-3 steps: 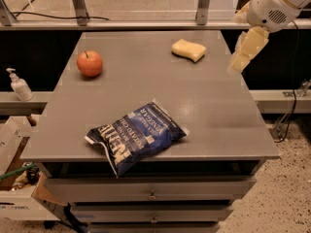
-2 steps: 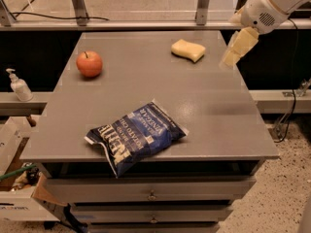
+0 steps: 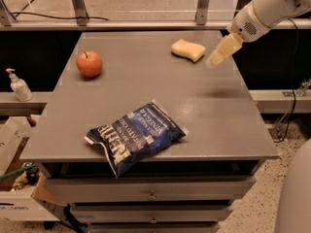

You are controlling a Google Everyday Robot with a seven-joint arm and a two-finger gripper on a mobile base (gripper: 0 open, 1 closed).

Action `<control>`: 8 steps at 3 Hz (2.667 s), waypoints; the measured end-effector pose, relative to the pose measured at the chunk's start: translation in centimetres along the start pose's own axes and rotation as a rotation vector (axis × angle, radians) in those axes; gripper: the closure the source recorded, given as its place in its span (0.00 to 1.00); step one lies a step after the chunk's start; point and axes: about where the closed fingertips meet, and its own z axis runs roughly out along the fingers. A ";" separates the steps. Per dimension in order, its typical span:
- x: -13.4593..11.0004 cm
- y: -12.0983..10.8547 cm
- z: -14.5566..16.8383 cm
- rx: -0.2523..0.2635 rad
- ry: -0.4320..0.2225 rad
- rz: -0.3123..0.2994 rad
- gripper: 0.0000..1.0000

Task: Pick sponge

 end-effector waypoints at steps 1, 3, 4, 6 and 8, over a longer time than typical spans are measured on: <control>-0.2 -1.8 3.0 0.014 -0.055 0.084 0.00; -1.2 -5.1 8.3 0.025 -0.136 0.174 0.00; -1.3 -6.2 10.7 0.023 -0.146 0.218 0.00; -0.7 -7.5 12.9 0.025 -0.141 0.280 0.40; -0.6 -7.7 7.4 0.080 -0.148 0.234 0.87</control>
Offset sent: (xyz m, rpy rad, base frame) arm 0.0967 0.0133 -0.0482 0.1989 -0.0331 -0.1587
